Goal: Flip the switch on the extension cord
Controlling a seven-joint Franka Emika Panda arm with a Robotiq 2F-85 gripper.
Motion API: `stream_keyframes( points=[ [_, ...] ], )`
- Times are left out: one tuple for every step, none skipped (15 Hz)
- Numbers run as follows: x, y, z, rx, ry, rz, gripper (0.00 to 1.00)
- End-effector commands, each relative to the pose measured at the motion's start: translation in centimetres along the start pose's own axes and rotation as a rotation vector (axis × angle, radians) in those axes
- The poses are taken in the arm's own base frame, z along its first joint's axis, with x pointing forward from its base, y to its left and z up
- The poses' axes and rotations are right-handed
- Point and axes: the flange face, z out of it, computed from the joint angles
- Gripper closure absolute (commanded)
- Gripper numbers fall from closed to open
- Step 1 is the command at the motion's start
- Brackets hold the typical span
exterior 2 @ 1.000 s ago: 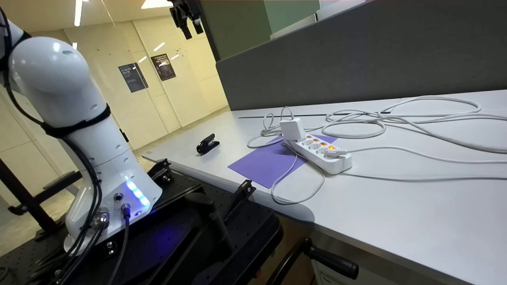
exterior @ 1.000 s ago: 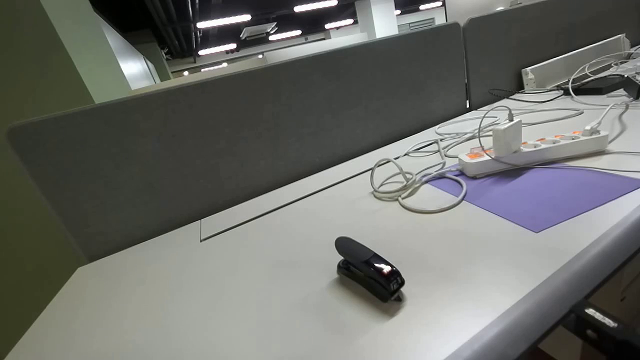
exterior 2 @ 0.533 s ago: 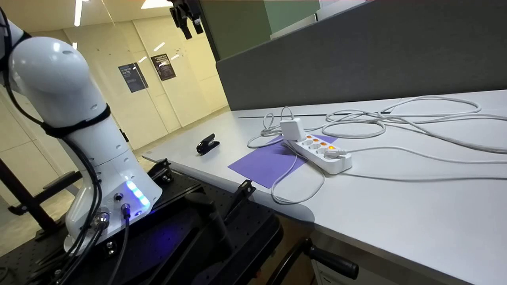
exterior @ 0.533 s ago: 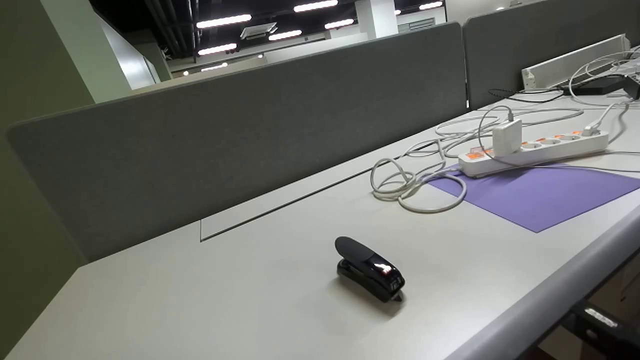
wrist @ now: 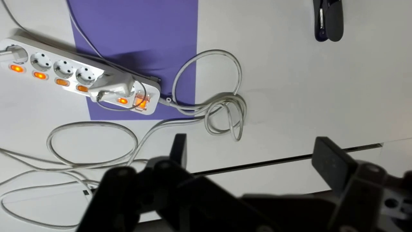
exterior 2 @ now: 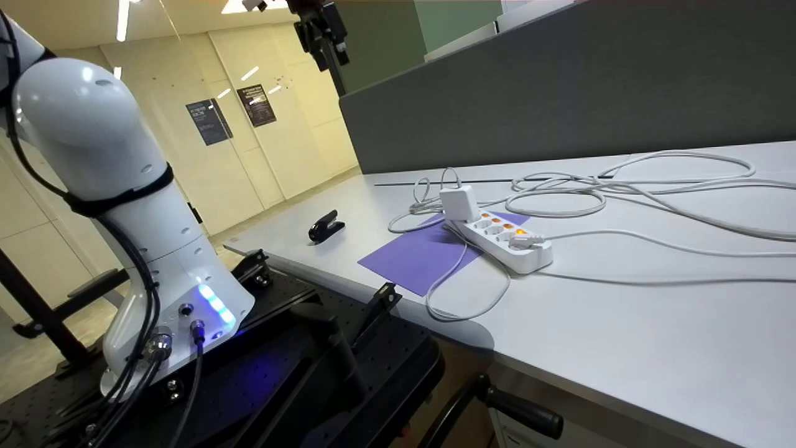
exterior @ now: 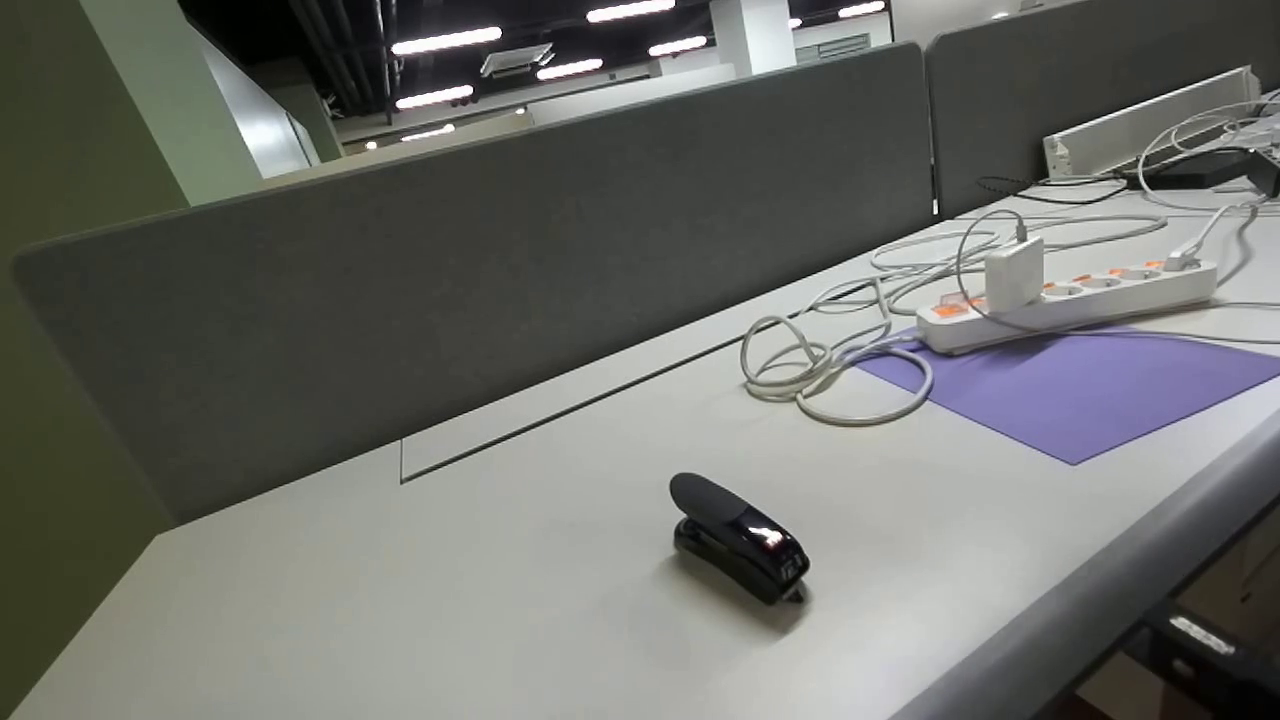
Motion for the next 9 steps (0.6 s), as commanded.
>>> stream_keyframes(
  points=[
    [0.7, 5.1, 2.6, -0.011, -0.038, 0.057, 0.0],
    [0.6, 7.2, 3.2, -0.032, -0.052, 0.084, 0.0],
    [0.5, 8.9, 3.7, -0.056, -0.063, 0.109, 0.0],
    [0.4, 11.1, 4.0, -0.096, -0.065, 0.135, 0.0],
    [0.3, 13.1, 4.1, -0.145, -0.058, 0.16, 0.0],
    [0.3, 15.2, 4.1, -0.195, -0.047, 0.177, 0.0],
    [0.2, 16.9, 3.7, -0.235, -0.026, 0.228, 0.0],
    [0.3, 14.9, 4.1, -0.175, -0.053, 0.162, 0.0],
    [0.1, 16.5, 4.0, -0.201, -0.045, 0.185, 0.0]
  ],
)
